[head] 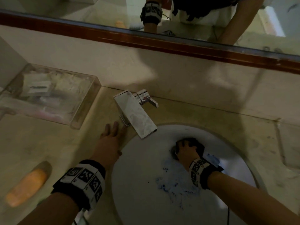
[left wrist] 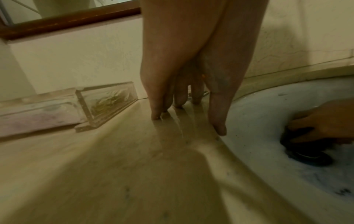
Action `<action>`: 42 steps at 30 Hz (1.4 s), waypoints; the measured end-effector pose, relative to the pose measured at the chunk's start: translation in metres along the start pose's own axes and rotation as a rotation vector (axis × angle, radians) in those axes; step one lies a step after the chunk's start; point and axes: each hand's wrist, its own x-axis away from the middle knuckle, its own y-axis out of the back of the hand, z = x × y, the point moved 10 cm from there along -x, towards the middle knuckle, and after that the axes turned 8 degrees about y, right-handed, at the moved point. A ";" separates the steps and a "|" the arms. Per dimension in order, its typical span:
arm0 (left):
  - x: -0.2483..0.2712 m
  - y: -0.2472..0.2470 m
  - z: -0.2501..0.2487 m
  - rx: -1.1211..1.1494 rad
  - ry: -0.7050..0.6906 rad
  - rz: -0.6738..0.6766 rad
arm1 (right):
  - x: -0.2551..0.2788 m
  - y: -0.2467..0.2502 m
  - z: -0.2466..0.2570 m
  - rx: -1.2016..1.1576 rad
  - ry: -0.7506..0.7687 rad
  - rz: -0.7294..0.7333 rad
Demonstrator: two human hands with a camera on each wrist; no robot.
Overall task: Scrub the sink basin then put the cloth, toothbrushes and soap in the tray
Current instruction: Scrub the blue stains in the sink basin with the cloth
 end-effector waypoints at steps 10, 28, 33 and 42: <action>0.006 -0.004 0.001 -0.116 -0.065 0.073 | 0.037 -0.032 -0.052 -0.419 -0.089 0.142; 0.013 -0.005 0.000 -0.240 -0.109 0.139 | 0.058 -0.045 -0.075 -0.547 -0.220 0.107; 0.013 -0.004 0.000 -0.221 -0.116 0.125 | 0.076 -0.035 -0.058 -0.501 -0.174 0.037; 0.011 -0.005 0.000 -0.214 -0.120 0.098 | 0.070 -0.048 -0.081 -0.468 -0.311 0.044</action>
